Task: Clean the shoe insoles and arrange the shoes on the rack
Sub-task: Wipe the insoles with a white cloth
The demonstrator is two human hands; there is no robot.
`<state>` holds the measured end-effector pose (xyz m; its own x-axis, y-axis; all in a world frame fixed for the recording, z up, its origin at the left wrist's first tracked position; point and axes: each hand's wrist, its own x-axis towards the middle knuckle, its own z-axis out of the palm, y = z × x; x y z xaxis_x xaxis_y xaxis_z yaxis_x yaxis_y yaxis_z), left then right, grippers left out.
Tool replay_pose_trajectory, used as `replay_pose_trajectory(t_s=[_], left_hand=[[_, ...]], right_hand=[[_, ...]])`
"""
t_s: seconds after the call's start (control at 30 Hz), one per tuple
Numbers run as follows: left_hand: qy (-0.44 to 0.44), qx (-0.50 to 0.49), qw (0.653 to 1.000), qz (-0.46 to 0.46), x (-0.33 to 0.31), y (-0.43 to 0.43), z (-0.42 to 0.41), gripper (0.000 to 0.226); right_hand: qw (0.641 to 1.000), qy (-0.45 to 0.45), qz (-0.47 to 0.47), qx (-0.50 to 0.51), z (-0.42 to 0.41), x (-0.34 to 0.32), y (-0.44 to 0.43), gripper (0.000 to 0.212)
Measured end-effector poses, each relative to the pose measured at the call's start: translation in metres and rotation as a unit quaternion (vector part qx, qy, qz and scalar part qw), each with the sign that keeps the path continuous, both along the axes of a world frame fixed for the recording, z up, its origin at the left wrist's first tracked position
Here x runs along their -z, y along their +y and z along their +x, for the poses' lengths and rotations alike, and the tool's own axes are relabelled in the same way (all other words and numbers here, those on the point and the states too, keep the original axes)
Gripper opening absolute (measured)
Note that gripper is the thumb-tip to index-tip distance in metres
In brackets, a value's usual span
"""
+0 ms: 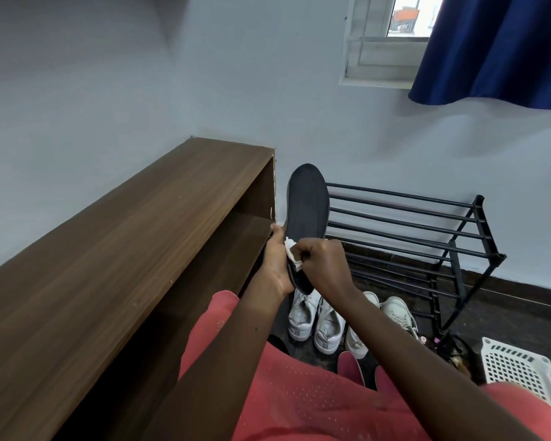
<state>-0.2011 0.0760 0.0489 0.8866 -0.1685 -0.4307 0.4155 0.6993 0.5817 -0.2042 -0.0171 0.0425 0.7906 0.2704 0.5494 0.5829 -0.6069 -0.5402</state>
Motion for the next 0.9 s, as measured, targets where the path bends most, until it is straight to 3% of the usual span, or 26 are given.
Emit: replay_pose_trajectory(t_s=[0.1, 0.23, 0.43, 0.6, 0.8, 0.9], left_hand=[[-0.006, 0.012, 1.0, -0.012, 0.0, -0.009, -0.005, 0.07], [-0.04, 0.019, 0.998, -0.034, -0.006, -0.012, -0.006, 0.063], [-0.028, 0.013, 0.999, -0.03, -0.006, 0.005, 0.006, 0.071], [-0.004, -0.052, 0.998, -0.027, 0.004, 0.016, 0.011, 0.067], [0.008, -0.017, 1.0, 0.001, -0.001, 0.005, 0.007, 0.068], [-0.005, -0.001, 1.0, 0.022, 0.001, 0.001, 0.004, 0.065]], right_hand=[[0.998, -0.014, -0.048, 0.048, 0.017, -0.002, -0.003, 0.015], [0.995, 0.016, -0.005, 0.096, 0.037, -0.02, -0.007, 0.02], [1.0, -0.011, 0.025, 0.012, -0.01, -0.009, 0.004, 0.02], [0.996, 0.047, 0.078, 0.009, -0.035, 0.012, -0.002, 0.025], [0.992, 0.008, -0.092, 0.086, -0.003, 0.002, -0.001, 0.008], [0.985, 0.05, -0.092, 0.14, 0.02, -0.013, -0.001, 0.012]])
